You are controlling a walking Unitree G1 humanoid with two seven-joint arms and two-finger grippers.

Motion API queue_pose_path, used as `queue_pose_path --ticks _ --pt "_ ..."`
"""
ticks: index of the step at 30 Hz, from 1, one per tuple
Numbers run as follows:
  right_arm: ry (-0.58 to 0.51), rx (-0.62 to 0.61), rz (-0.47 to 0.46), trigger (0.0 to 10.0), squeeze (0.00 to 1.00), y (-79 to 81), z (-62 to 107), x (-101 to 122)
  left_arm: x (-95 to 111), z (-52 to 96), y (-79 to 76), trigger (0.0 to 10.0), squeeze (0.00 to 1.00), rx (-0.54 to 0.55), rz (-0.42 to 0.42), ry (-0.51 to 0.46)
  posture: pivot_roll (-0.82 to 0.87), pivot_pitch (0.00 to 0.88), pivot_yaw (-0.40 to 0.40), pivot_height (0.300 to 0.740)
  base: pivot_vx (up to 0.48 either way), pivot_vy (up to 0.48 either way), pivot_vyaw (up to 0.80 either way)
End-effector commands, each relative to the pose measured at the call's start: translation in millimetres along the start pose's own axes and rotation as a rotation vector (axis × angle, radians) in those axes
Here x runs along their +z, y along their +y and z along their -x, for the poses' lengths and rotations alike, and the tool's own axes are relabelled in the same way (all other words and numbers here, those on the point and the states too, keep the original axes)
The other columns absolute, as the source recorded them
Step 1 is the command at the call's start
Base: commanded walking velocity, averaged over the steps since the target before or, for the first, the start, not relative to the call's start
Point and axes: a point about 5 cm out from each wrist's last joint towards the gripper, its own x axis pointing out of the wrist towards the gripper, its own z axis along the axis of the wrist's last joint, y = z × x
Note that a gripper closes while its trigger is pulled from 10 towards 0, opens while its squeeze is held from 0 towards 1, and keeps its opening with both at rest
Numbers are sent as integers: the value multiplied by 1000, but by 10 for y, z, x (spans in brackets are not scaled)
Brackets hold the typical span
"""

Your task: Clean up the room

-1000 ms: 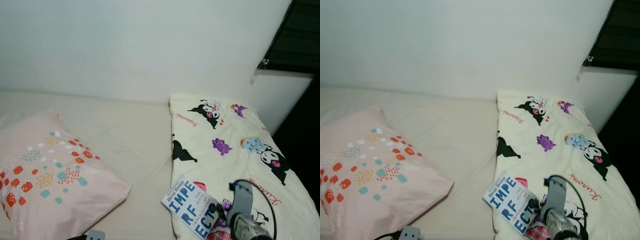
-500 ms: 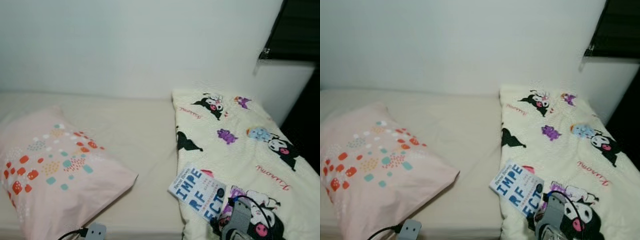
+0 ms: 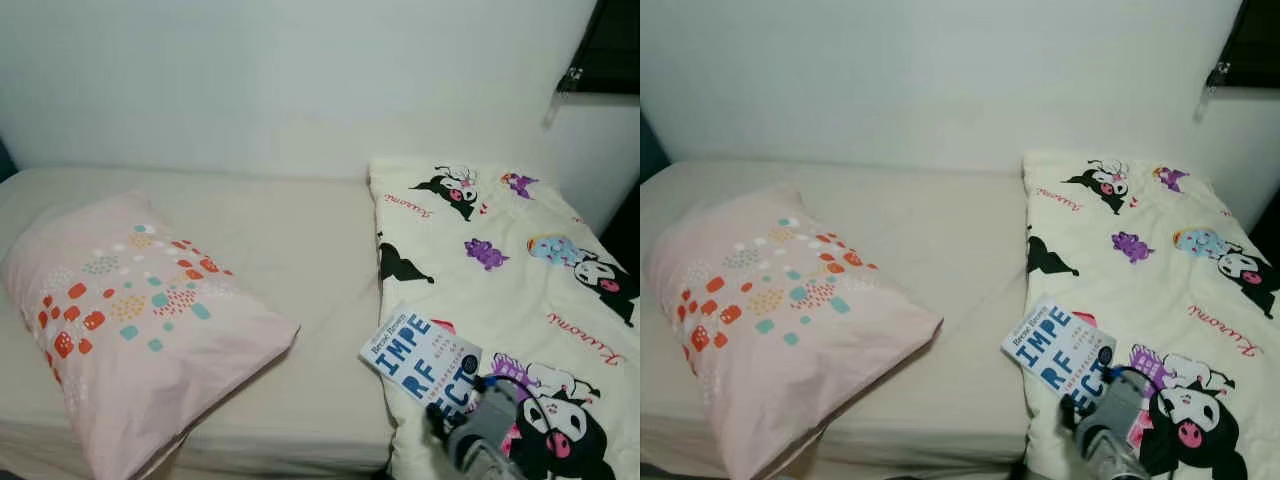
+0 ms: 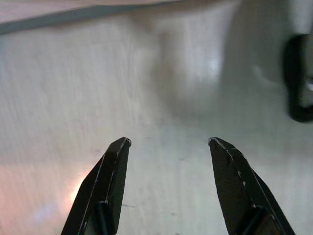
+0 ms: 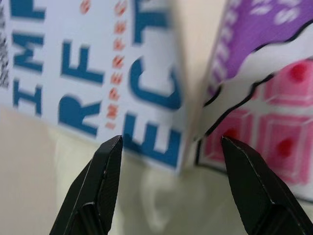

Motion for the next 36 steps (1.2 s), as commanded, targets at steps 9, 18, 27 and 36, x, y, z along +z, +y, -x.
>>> queue_pose_path --ticks 9,18,27,36 --pt "-17 -38 -56 10000 0 -62 14 -10 -43 15 23 10000 0 -20 -20 -10 129 79 3 619 0 0 0" --pt "-153 129 -284 10000 0 -1 1 240 -108 73 341 10000 0 55 -21 -47 207 143 45 619 0 0 0" --pt "-217 89 -353 10000 0 -257 53 390 -311 204 729 10000 0 144 -9 -35 259 196 72 619 0 0 0" --pt "-317 239 -482 10000 0 -399 135 537 -547 350 907 10000 0 162 -32 -26 321 273 102 619 0 0 0"
